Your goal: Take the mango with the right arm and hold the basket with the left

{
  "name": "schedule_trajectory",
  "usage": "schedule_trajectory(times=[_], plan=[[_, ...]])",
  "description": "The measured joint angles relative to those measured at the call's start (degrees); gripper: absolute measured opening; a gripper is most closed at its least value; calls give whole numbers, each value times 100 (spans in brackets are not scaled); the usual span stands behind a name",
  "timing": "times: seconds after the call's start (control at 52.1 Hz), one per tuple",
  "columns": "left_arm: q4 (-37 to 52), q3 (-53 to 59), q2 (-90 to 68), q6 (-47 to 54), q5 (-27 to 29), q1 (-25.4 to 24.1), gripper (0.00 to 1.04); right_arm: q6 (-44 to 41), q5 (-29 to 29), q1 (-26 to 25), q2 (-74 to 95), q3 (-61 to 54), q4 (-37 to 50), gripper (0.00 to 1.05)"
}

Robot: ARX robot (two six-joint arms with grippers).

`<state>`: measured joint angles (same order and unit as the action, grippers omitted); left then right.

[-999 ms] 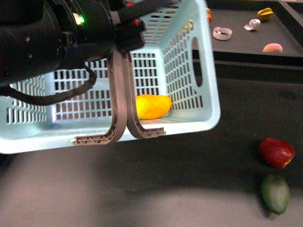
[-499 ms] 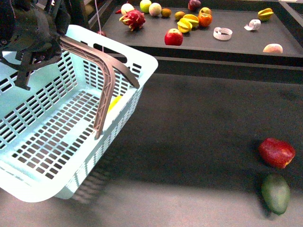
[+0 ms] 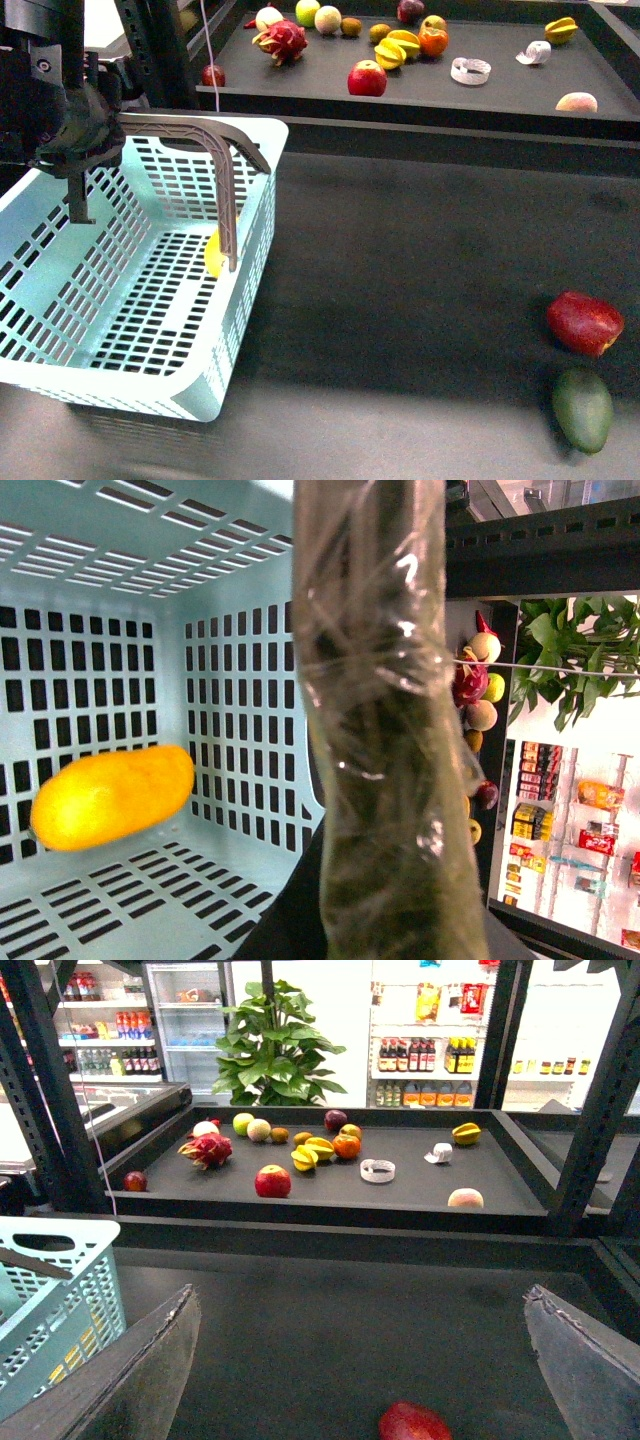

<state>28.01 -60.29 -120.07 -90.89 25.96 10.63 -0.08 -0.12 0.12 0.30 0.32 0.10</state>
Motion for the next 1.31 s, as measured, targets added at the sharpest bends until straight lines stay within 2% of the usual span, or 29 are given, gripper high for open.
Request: schedule_trajectory(times=[0.173, 0.288, 0.384, 0.423, 0.499, 0.634, 0.692, 0.788, 1.095, 1.306], plan=[[-46, -92, -15, -133, -59, 37, 36, 2, 0, 0, 0, 0, 0, 97], [-101, -44, 149, -131, -116, 107, 61, 0, 0, 2, 0, 0, 0, 97], [-247, 129, 422, -59, -133, 151, 75, 0, 0, 0, 0, 0, 0, 97], [-570, 271, 704, 70, -212, 175, 86, 0, 0, 0, 0, 0, 0, 97], [-957, 557, 1152, 387, -142, 190, 98, 2, 0, 0, 0, 0, 0, 97], [-979, 1270, 2000, 931, -7, 4, 97, 0, 0, 0, 0, 0, 0, 97], [-817, 1714, 2531, 1309, 63, -258, 97, 2, 0, 2, 0, 0, 0, 97], [-448, 2337, 3246, 2120, 212, -763, 97, 2, 0, 0, 0, 0, 0, 97], [-232, 3934, 4562, 4013, -345, -2540, 97, 0, 0, 0, 0, 0, 0, 97], [-289, 4017, 4642, 4336, -365, -2699, 97, 0, 0, 0, 0, 0, 0, 97]])
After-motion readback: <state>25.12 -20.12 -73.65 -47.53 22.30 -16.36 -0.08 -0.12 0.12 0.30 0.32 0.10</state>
